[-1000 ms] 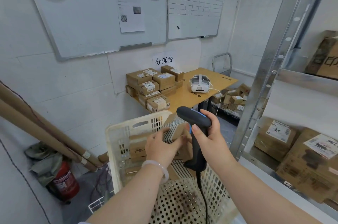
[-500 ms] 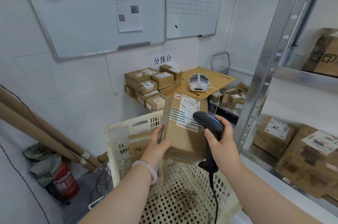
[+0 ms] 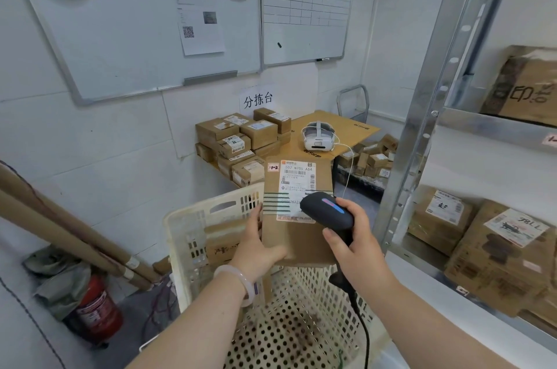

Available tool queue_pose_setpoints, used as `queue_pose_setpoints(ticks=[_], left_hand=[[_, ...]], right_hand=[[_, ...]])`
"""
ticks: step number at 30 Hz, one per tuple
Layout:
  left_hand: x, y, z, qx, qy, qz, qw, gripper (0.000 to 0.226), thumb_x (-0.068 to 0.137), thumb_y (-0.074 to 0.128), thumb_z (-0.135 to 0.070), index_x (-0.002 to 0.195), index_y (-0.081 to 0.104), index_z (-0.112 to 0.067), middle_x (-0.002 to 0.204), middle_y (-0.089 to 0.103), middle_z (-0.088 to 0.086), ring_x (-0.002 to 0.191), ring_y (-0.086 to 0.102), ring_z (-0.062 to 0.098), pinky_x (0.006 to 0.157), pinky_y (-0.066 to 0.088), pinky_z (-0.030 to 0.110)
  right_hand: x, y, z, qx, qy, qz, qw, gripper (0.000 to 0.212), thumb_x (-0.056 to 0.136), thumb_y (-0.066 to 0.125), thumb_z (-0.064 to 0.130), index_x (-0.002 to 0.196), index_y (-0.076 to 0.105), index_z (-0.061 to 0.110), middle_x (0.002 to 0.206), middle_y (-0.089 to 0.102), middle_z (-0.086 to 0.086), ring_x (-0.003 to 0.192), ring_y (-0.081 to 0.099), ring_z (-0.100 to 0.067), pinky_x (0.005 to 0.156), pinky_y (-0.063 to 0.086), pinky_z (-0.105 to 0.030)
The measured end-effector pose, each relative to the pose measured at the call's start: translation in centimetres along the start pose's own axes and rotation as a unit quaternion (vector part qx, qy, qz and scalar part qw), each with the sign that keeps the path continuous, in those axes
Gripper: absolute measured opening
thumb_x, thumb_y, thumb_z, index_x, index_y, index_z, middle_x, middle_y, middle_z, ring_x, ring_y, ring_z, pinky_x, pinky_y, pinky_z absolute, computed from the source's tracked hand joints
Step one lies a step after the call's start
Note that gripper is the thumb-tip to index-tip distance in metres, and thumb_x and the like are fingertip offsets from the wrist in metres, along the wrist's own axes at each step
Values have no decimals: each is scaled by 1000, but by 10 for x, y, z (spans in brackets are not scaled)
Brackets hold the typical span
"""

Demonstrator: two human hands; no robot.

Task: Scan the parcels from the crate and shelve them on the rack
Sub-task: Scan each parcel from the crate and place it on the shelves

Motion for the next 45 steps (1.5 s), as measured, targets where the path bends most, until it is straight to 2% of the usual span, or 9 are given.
queue_pose_setpoints(ticks=[3,6,10,15,21,29,32,38,45], left_hand=[[-1,2,-1,-11,27,2,1000,113,82,75,-10,146,-1,-64,136,58,-9,110,64,13,87,56,31],[-5,1,-9,38,55,-28,997,107,86,77,-31,147,-5,-63,152,41,-9,132,49,15,111,43,43],[-5,11,-13,129,93,-17,987,96,91,69,-39,135,-10,-72,158,32,-4,142,35,16,117,33,45],[-4,11,-11,154,117,-36,980,94,88,71,-44,132,-3,-80,151,38,-11,131,42,8,111,40,36],[-7,9,1,132,125,-73,981,94,86,73,-45,137,0,-78,152,42,-9,129,50,14,105,47,41],[-4,6,0,107,136,-115,978,91,86,70,-50,134,-1,-80,146,45,-7,124,51,14,104,46,39],[-2,5,-2,117,146,-125,974,90,86,69,-50,132,-2,-80,147,42,-7,124,49,13,101,45,33],[2,4,-8,111,152,-131,973,91,85,71,-49,132,1,-81,146,43,-6,120,53,15,99,50,37],[6,17,-13,111,173,-95,974,90,84,70,-53,134,0,-80,149,39,-6,123,49,13,101,46,34]], right_hand=[[-2,2,1,-16,-6,11,1000,57,95,63,27,119,32,68,110,52,39,96,54,15,67,41,-2],[-6,4,1,-27,-16,17,999,60,95,64,27,117,31,72,110,51,45,99,54,14,70,41,-2],[-9,5,-1,-40,-17,21,999,57,95,62,30,121,29,69,110,45,51,99,53,15,70,43,-3],[-11,4,-1,-45,-19,17,999,57,95,62,31,122,29,69,111,47,50,101,55,12,73,42,-3],[-14,8,3,-47,-28,14,998,59,95,63,31,122,29,71,116,46,48,106,53,12,78,41,-3],[-16,3,17,-75,-48,-32,996,57,94,61,39,123,24,73,116,45,50,102,53,16,72,41,-1],[-17,0,19,-80,-49,-45,995,57,92,60,39,125,26,71,115,49,45,96,58,10,67,45,-10],[-18,-6,24,-74,-60,-68,993,56,92,62,35,125,31,68,120,51,36,104,57,3,76,45,-17],[-25,-23,35,-100,-65,-80,990,60,93,63,31,121,29,72,120,45,44,110,50,12,81,43,-13]])
Point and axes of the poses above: each hand's wrist, its own x-axis towards the middle knuckle, its own y-axis out of the palm, z = x × y, the point moved 9 cm from there along x, towards the middle knuckle
